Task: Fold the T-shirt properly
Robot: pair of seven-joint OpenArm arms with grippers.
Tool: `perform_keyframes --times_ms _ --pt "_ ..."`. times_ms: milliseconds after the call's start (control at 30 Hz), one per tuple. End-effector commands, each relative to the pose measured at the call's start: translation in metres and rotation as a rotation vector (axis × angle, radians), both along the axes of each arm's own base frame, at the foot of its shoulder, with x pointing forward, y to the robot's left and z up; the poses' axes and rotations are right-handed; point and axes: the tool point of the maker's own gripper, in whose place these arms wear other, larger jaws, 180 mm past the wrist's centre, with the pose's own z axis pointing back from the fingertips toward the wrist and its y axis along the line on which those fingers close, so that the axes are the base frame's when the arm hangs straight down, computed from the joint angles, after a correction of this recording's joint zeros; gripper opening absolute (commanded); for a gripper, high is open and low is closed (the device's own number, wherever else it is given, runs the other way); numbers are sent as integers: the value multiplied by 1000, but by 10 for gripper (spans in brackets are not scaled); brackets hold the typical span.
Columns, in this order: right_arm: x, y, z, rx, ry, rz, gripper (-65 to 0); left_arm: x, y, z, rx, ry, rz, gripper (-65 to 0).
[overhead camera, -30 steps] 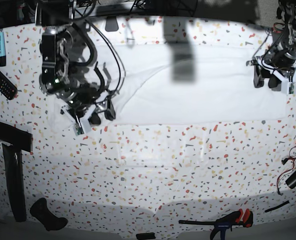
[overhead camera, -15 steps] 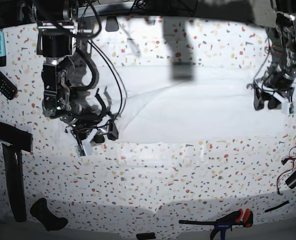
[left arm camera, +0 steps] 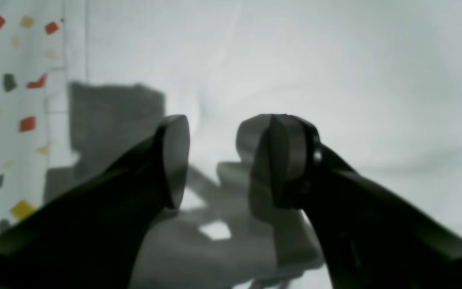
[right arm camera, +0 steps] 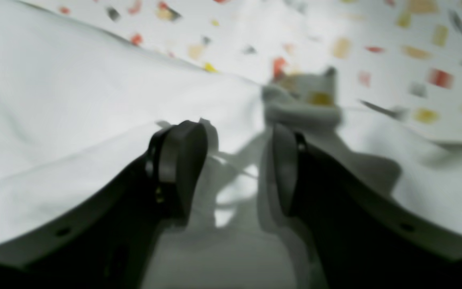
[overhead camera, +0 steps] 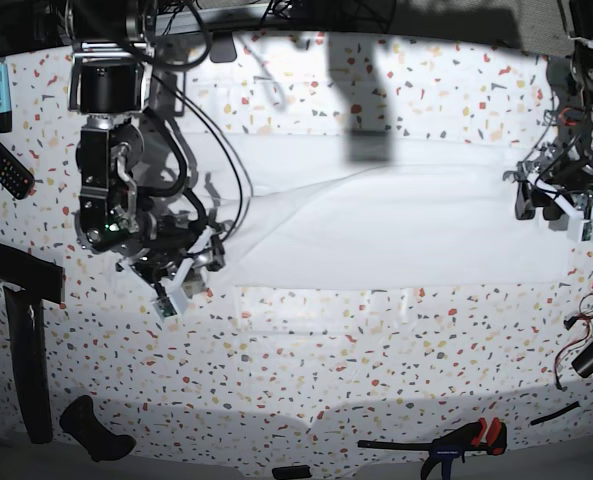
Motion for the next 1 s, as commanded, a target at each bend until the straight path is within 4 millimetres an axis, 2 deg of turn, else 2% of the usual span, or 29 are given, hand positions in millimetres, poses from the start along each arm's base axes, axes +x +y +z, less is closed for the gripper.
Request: perform_keyframes --times_ms 0,133,233,333,400,500,667,833,967 --pt "15 1 32 21 -86 6 -344 11 10 20 31 -55 9 -340" --pt "14 17 75 53 -130 51 -344 22 14 44 71 -111 5 -332" --pt "9 27 106 44 -171 90 -344 23 20 51 106 -53 -12 -302" --pt "-8 36 117 23 -126 147 -344 29 22 57 97 1 -68 -301" --pt "-20 45 121 -7 -110 231 -344 36 29 64 83 10 -72 -301" --pt "-31 51 127 -5 -131 255 -344 47 50 72 89 10 -39 -301" --pt "-58 57 118 -10 -120 275 -344 40 86 55 55 90 21 -301" --pt "-94 63 108 -18 -97 297 -344 24 90 38 -148 105 44 -301" --pt "-124 69 105 -24 -85 316 -344 17 89 28 -191 120 43 -301"
